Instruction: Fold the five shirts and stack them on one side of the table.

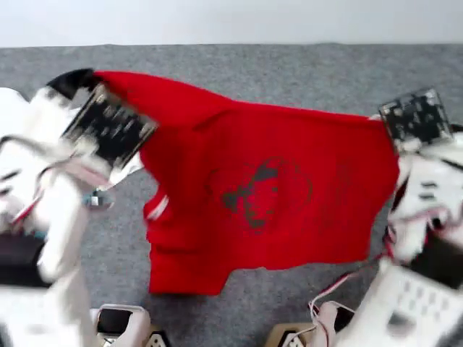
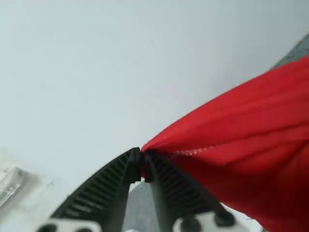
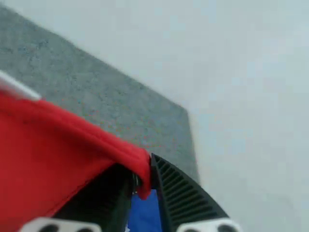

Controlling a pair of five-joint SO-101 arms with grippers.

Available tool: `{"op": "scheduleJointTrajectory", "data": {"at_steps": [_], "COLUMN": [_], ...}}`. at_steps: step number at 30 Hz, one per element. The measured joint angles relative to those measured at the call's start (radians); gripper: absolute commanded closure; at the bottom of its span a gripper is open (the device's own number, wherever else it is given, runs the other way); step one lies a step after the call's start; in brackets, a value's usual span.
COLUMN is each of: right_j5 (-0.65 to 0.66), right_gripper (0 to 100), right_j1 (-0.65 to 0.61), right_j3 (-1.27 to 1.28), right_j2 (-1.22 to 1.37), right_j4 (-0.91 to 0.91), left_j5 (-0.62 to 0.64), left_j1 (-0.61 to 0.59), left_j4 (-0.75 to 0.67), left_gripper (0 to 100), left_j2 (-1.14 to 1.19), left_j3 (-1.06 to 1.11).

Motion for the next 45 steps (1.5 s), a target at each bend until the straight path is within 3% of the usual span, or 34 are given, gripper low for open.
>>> {"op": "scheduleJointTrajectory", "data": {"at_steps": [10, 15, 23, 36, 45], "right_j5": [0.025, 0.034, 0.035, 0.034, 0.034], "right_gripper": [98.7, 98.7, 98.7, 98.7, 98.8], "right_j1": [-0.061, -0.061, -0.127, -0.160, -0.184], "right_j3": [0.368, 0.371, 0.295, -0.285, -0.687], "right_j2": [0.060, 0.218, 0.502, 1.092, 1.384], "right_j4": [-0.466, -0.626, -0.741, -0.746, -0.598], "left_j5": [0.012, 0.008, 0.009, 0.009, 0.009], "left_j1": [0.002, 0.002, 0.002, -0.008, -0.009], "left_j4": [-0.987, -1.246, -1.338, -1.343, -1.343], "left_gripper": [100, 100, 100, 100, 100], "left_j2": [0.018, 0.180, 0.563, 1.220, 1.602], "left_j3": [0.784, 0.861, 0.628, -0.028, -0.545]}}
